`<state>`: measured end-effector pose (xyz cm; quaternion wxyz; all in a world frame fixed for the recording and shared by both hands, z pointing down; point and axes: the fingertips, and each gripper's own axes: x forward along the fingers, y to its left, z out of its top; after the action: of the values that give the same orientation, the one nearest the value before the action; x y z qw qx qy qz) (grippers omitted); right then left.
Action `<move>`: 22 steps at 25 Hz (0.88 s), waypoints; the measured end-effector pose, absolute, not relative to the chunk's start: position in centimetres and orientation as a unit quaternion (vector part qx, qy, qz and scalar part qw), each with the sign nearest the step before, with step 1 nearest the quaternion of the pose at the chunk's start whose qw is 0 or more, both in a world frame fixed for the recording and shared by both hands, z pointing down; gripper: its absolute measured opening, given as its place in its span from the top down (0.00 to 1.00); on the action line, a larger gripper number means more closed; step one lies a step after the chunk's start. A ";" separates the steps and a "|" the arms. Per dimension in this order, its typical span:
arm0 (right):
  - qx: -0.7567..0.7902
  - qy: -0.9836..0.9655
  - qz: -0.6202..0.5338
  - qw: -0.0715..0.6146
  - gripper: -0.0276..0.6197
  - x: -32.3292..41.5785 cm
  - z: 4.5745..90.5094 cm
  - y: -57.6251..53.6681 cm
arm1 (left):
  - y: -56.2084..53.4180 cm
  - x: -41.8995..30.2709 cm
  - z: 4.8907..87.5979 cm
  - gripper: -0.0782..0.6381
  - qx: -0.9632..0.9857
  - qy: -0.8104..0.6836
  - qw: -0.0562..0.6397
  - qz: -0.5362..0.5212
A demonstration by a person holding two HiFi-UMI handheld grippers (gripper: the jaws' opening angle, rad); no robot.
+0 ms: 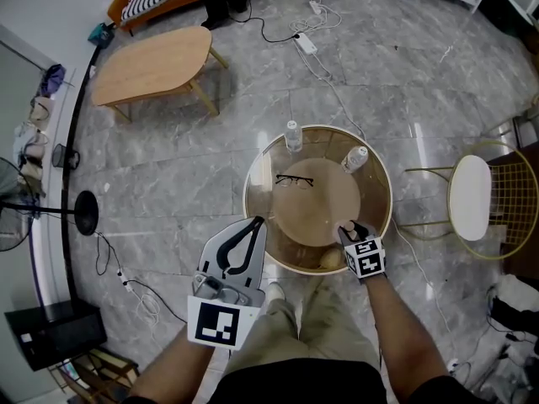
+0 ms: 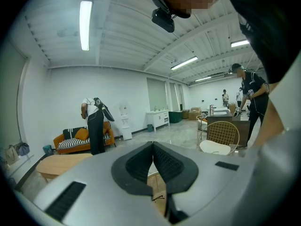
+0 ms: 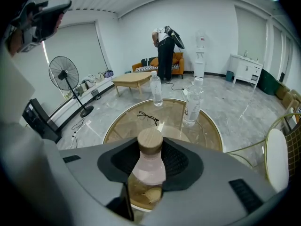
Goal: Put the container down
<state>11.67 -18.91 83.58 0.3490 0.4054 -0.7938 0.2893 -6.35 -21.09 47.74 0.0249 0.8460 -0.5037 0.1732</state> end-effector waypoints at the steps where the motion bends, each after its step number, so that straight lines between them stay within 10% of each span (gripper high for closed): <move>1: 0.405 -0.792 0.291 0.352 0.72 11.7 84.0 -18.8 | -21.1 -6.3 48.0 0.87 0.846 -0.503 0.025 0.175; 22: 0.386 -0.776 0.307 0.394 0.72 12.2 90.3 -17.9 | -22.4 -6.2 50.8 0.87 0.845 -0.500 0.033 0.186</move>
<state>12.16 -17.88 90.27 0.3940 0.3861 -0.7757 0.3065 -6.25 -22.40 50.78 0.0334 0.8454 -0.4996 0.1859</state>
